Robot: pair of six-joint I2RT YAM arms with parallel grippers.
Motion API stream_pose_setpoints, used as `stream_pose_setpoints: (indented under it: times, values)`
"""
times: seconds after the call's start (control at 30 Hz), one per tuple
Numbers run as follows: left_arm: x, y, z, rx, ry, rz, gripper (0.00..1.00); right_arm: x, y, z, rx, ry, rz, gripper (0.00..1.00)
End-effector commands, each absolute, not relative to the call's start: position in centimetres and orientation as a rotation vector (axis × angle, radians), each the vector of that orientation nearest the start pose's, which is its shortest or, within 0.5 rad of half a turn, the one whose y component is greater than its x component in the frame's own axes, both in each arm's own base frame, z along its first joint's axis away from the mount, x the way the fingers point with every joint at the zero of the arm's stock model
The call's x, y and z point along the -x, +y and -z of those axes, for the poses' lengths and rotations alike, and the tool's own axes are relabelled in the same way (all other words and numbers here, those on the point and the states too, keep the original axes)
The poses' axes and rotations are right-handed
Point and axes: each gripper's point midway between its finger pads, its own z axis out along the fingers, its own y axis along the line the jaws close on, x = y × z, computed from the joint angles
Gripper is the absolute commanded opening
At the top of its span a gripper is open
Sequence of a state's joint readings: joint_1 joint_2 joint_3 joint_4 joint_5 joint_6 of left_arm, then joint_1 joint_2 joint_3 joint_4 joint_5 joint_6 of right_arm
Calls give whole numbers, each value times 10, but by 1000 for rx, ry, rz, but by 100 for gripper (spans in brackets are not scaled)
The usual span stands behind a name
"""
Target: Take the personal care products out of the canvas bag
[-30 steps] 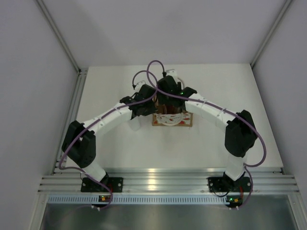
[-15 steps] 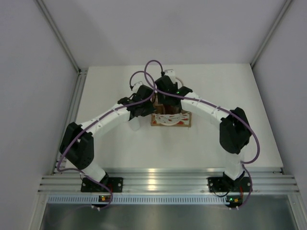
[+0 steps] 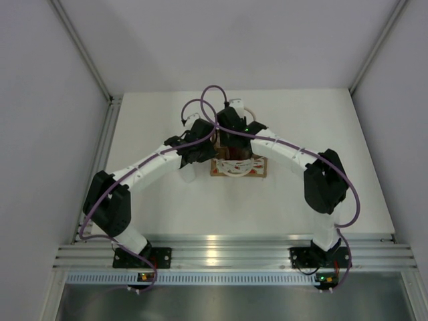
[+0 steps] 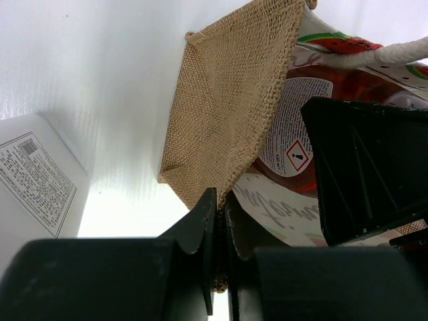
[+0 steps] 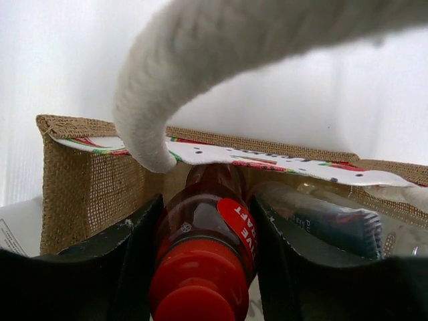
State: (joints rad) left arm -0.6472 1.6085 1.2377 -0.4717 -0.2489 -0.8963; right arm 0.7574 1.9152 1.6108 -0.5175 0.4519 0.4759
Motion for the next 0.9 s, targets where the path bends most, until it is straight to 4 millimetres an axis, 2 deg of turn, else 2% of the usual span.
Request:
stream_pose_setpoints:
  times: [0.0, 0.07, 0.2, 0.4, 0.87]
  values:
    - [-352, -249, -158, 433, 2321, 467, 0, -402, 303, -150, 108, 2276, -107, 17]
    - [-351, -249, -157, 442, 2323, 468, 0, -402, 305, -154, 110, 2269, -118, 15]
    - [-351, -247, -154, 463, 2321, 466, 0, -404, 305, -177, 96, 2230, -148, 0]
    - [-351, -244, -153, 487, 2312, 454, 0, -403, 301, -213, 80, 2163, -179, 0]
    - [-351, -241, -149, 523, 2310, 442, 0, -392, 297, -256, 86, 2092, -244, 0]
